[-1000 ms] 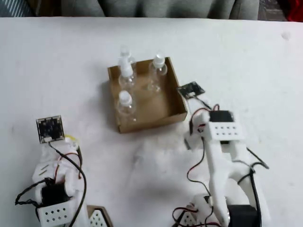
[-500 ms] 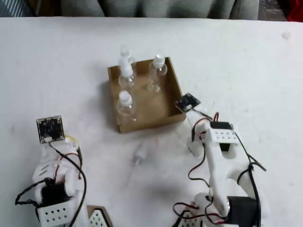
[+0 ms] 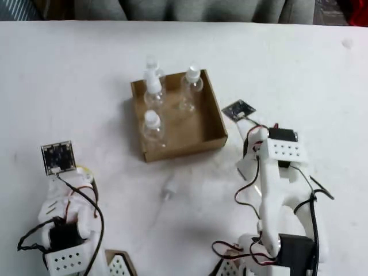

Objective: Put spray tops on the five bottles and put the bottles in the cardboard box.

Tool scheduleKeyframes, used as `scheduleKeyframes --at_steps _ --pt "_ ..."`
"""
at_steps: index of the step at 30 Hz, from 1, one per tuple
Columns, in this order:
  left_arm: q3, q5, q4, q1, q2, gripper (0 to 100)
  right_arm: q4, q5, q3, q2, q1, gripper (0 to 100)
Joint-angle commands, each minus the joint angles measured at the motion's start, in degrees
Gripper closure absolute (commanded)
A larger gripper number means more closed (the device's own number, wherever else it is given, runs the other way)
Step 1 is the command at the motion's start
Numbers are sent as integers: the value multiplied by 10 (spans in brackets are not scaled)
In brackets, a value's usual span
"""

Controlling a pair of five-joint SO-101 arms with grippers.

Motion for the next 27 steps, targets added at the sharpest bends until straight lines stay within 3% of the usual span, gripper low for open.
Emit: scheduleKeyframes --at_steps 1,4,20,24,27 --pt "0 -4 4 -6 -6 980 44 51 -22 -6 4 700" --pt "0 -4 4 -6 -6 980 39 55 -4 -6 11 700" --pt "0 -4 4 -6 -6 980 -200 52 139 1 0 700" --pt "0 -4 4 -6 -6 980 -225 18 153 1 1 706" --pt "0 -4 4 -6 -6 980 -228 -6 156 1 0 813"
